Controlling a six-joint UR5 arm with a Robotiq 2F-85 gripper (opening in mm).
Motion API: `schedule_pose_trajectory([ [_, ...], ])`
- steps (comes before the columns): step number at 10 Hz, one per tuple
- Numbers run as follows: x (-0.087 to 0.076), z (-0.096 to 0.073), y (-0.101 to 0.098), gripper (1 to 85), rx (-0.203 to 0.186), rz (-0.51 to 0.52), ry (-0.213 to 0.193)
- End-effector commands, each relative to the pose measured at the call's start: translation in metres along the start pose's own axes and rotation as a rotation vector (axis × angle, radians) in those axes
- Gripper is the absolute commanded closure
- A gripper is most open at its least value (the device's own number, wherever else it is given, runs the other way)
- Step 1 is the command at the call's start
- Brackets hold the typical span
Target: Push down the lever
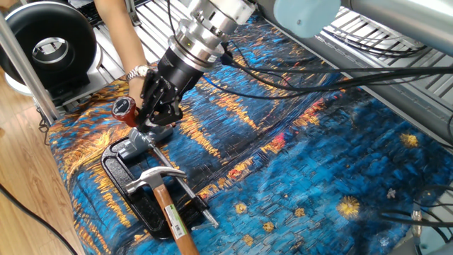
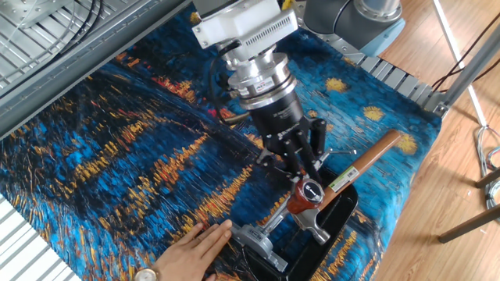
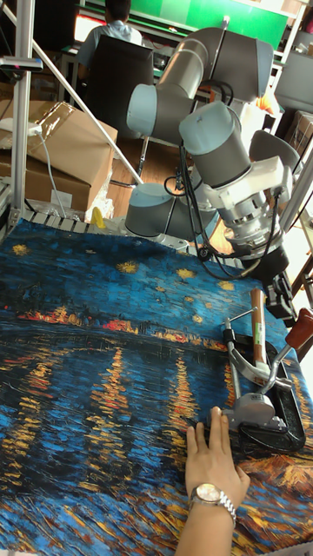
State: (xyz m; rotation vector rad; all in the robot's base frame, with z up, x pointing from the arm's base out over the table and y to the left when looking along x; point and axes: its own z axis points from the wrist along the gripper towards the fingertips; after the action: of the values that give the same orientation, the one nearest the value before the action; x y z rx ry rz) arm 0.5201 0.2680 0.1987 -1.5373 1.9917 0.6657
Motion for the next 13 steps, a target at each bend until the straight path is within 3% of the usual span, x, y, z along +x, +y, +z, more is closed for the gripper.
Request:
schedule_pose_trajectory([
  [1,0.005,-0.002,-0.012,59.7,0.046,-0.014,0.021],
  [3,0.034,-0.013,-0.017,57.3,0.087,0.056,0.072],
  [4,0.04,-0.017,-0.024,57.3,0.116,0.071,0.076],
  [5,0.037,-0.02,-0.028,57.7,0.106,0.074,0.052],
  [8,0.018,-0.005,-0.021,53.3,0.064,0.058,0.014],
  [9,0.01,-0.005,-0.016,53.3,0.038,0.055,-0.001],
  [10,0.004,-0.006,-0.006,53.3,-0.005,0.046,0.008],
  [11,0.005,-0.008,-0.009,53.3,0.011,0.024,0.04],
  [12,0.003,-0.011,-0.01,53.3,0.017,0.027,0.038],
  [13,-0.002,-0.011,-0.011,53.3,0.02,0.034,0.01],
])
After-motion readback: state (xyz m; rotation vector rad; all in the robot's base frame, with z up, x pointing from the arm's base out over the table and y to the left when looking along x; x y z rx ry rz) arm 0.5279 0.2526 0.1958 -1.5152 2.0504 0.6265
